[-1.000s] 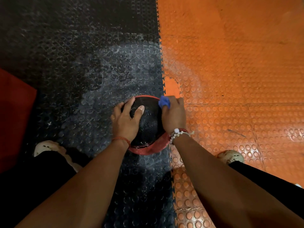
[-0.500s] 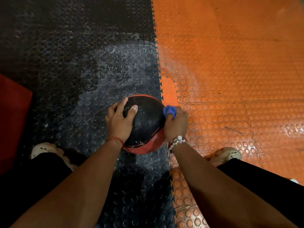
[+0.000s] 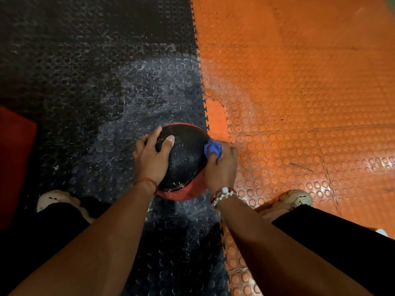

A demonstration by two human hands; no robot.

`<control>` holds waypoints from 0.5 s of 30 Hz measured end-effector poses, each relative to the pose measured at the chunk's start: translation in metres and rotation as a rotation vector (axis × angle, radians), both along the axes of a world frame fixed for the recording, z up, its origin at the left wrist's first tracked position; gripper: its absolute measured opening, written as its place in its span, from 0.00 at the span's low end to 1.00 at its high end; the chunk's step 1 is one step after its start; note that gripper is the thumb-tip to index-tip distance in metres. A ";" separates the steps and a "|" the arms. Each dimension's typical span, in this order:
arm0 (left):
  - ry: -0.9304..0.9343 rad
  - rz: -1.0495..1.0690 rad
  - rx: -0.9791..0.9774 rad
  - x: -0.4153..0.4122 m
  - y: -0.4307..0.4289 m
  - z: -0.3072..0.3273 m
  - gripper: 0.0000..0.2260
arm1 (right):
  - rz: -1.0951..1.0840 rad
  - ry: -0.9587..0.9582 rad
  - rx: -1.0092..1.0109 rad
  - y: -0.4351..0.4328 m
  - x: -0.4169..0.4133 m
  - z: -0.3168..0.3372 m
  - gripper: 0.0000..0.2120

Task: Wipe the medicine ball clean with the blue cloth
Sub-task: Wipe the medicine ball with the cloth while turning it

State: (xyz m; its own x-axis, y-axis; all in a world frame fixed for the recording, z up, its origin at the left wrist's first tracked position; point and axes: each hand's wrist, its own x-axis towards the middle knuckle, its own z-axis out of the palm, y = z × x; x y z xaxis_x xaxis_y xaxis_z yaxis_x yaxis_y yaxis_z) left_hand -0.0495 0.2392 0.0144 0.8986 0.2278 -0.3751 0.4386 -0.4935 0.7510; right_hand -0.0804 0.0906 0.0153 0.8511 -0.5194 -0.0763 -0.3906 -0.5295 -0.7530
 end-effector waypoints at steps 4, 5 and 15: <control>-0.008 -0.007 0.022 -0.002 -0.004 -0.002 0.22 | -0.148 0.141 0.102 -0.017 0.002 -0.022 0.11; -0.006 -0.005 0.027 -0.002 -0.005 -0.003 0.22 | -0.184 0.145 0.108 -0.013 -0.004 -0.021 0.12; -0.011 0.058 -0.066 0.005 0.008 -0.008 0.21 | 0.095 -0.080 0.011 0.017 -0.009 0.008 0.14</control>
